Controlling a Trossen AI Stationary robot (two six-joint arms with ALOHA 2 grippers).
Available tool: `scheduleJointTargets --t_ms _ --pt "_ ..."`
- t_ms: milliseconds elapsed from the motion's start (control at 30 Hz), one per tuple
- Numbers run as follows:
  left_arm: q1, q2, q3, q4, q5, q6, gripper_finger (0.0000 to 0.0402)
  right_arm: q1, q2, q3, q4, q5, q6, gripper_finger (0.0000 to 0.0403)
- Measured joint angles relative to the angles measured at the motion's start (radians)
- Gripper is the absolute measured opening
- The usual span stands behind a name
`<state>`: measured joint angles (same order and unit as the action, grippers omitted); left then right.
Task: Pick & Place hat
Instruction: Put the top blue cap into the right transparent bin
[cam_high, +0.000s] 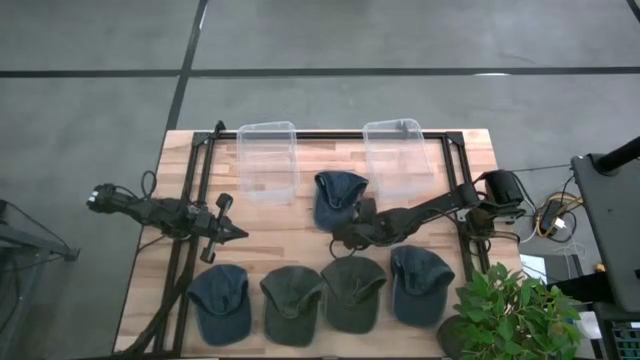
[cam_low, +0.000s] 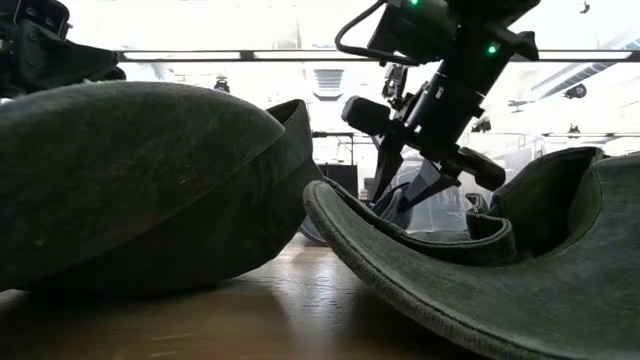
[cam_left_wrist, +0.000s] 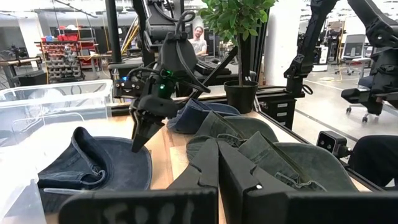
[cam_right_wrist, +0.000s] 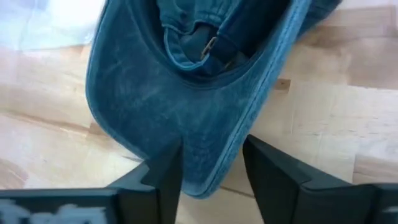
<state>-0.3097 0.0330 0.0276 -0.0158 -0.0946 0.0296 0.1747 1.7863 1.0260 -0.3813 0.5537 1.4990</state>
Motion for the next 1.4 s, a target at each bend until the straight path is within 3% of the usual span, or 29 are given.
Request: scheduleJointTargets --t_ms 300,800,1100,1400 --pt "0.000 0.000 0.000 0.000 0.000 0.000 0.0000 -0.033 0.000 0.000 0.006 -0.003 -0.144 0.0019" --pt "0.000 0.000 0.000 0.000 0.000 0.000 0.0000 -0.033 -0.114 0.020 -0.065 -0.004 -0.192 0.0013" --pt "0.000 0.003 0.000 0.000 0.000 0.000 0.0000 -0.033 -0.213 0.158 -0.377 0.045 -0.170 0.0012" --pt "0.000 0.005 0.000 0.000 0.000 0.000 0.0000 -0.033 -0.282 0.403 -0.708 0.167 -0.193 0.0012"
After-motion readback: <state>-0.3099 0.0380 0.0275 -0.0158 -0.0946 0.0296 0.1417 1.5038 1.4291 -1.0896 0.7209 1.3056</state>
